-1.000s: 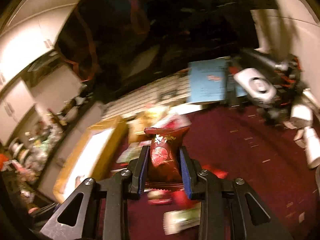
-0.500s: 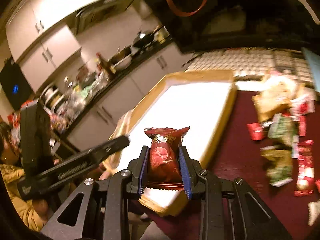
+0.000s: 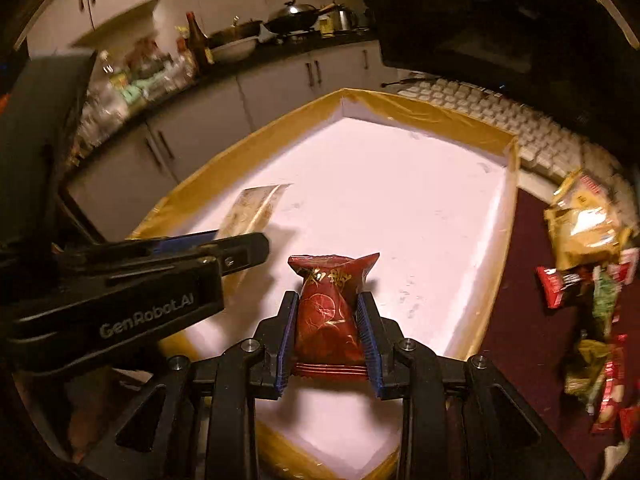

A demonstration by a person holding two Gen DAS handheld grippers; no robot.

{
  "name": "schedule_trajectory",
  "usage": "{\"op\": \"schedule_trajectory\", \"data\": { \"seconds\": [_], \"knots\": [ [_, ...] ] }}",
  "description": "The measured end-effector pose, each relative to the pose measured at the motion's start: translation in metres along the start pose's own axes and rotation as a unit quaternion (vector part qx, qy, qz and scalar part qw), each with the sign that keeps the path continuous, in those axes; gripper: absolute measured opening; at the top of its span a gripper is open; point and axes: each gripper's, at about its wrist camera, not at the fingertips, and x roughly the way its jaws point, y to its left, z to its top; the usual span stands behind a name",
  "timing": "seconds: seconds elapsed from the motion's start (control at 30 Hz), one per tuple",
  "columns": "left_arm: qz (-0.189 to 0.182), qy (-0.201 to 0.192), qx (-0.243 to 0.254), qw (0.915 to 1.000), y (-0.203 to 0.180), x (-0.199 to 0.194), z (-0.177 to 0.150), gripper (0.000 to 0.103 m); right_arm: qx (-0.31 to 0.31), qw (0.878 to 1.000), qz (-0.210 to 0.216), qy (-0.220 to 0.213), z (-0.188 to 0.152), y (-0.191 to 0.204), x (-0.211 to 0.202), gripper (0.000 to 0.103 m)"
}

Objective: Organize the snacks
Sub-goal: 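Carry both packs to the white tray and open both grippers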

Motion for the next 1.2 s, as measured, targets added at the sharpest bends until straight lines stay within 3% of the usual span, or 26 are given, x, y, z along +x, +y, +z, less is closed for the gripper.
{"op": "schedule_trajectory", "data": {
  "seconds": [0.1, 0.17, 0.27, 0.37, 0.43, 0.53, 0.67, 0.73, 0.87, 1.07, 1.2],
  "knots": [
    [0.003, -0.005, 0.004, 1.0, -0.001, -0.002, -0.002, 0.036, 0.007, 1.0, 0.018, -0.006, 0.003, 0.002, -0.003, 0.035],
    [-0.002, -0.013, 0.001, 0.9999, -0.002, -0.007, -0.002, 0.045, 0.015, 0.999, 0.028, -0.018, 0.006, 0.007, -0.006, 0.051],
    [-0.015, -0.045, -0.006, 0.9989, -0.006, -0.024, -0.003, 0.056, 0.02, 0.998, 0.04, -0.043, -0.006, 0.005, -0.032, 0.058],
    [0.0, -0.095, -0.013, 0.9954, -0.016, -0.051, -0.009, 0.07, 0.028, 0.995, 0.051, -0.08, -0.016, 0.008, -0.072, 0.073],
    [0.0, -0.121, -0.006, 0.9926, -0.029, -0.067, -0.015, 0.076, 0.041, 0.993, 0.05, -0.1, -0.017, 0.003, -0.09, 0.074],
    [-0.014, -0.138, 0.015, 0.9902, -0.051, -0.084, -0.026, 0.076, 0.071, 0.989, 0.052, -0.119, -0.018, -0.032, -0.104, 0.075],
    [-0.057, -0.126, 0.051, 0.989, -0.084, -0.091, -0.036, 0.076, 0.111, 0.984, 0.047, -0.129, -0.013, -0.065, -0.099, 0.075],
    [-0.07, -0.115, 0.07, 0.9884, -0.099, -0.09, -0.042, 0.076, 0.122, 0.984, 0.03, -0.128, -0.047, -0.093, -0.116, 0.075],
    [-0.095, -0.089, 0.097, 0.9867, -0.125, -0.08, -0.053, 0.076, 0.16, 0.979, 0.014, -0.126, -0.073, -0.117, -0.138, 0.075],
    [-0.109, -0.048, 0.132, 0.9841, -0.158, -0.066, -0.071, 0.076, 0.226, 0.967, -0.002, -0.121, -0.113, -0.18, -0.137, 0.075],
    [-0.106, -0.042, 0.154, 0.9814, -0.172, -0.064, -0.079, 0.076, 0.274, 0.955, -0.029, -0.112, -0.14, -0.184, -0.136, 0.073]
  ]
}}
